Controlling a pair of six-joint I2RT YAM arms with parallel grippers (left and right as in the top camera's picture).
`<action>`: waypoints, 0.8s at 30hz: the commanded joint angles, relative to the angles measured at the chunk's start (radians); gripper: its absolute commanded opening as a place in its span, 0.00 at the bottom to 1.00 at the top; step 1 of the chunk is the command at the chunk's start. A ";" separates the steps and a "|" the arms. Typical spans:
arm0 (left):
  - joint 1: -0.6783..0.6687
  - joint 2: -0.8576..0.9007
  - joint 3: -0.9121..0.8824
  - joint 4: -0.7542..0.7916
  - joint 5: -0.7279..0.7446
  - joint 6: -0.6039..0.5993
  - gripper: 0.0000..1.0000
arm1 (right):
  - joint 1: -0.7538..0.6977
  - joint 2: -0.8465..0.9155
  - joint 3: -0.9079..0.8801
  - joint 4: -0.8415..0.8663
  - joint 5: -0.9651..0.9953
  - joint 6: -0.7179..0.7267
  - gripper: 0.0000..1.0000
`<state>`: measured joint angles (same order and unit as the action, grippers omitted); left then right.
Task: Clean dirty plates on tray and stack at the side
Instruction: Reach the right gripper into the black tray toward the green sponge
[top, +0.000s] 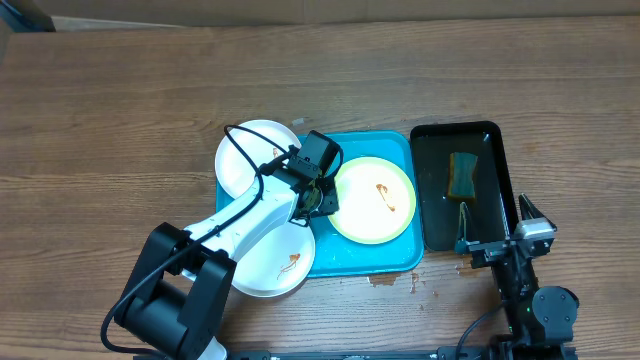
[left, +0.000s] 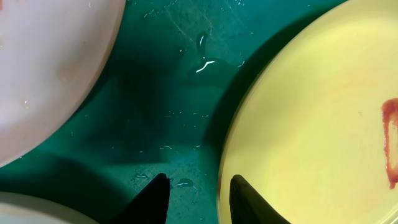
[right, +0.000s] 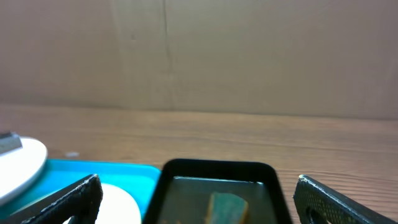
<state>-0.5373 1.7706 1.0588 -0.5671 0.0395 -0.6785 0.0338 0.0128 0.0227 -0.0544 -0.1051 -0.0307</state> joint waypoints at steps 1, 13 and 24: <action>-0.016 0.008 -0.009 0.009 -0.013 0.002 0.34 | 0.004 0.001 0.111 -0.009 -0.030 0.141 1.00; -0.066 0.008 -0.009 0.041 -0.051 0.006 0.38 | 0.003 0.693 0.978 -0.719 -0.003 0.128 1.00; -0.066 0.014 -0.009 0.045 -0.077 0.005 0.36 | 0.004 1.225 1.457 -1.130 -0.222 0.129 1.00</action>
<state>-0.6006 1.7706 1.0538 -0.5262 -0.0051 -0.6785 0.0338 1.1812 1.4460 -1.1702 -0.2668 0.0944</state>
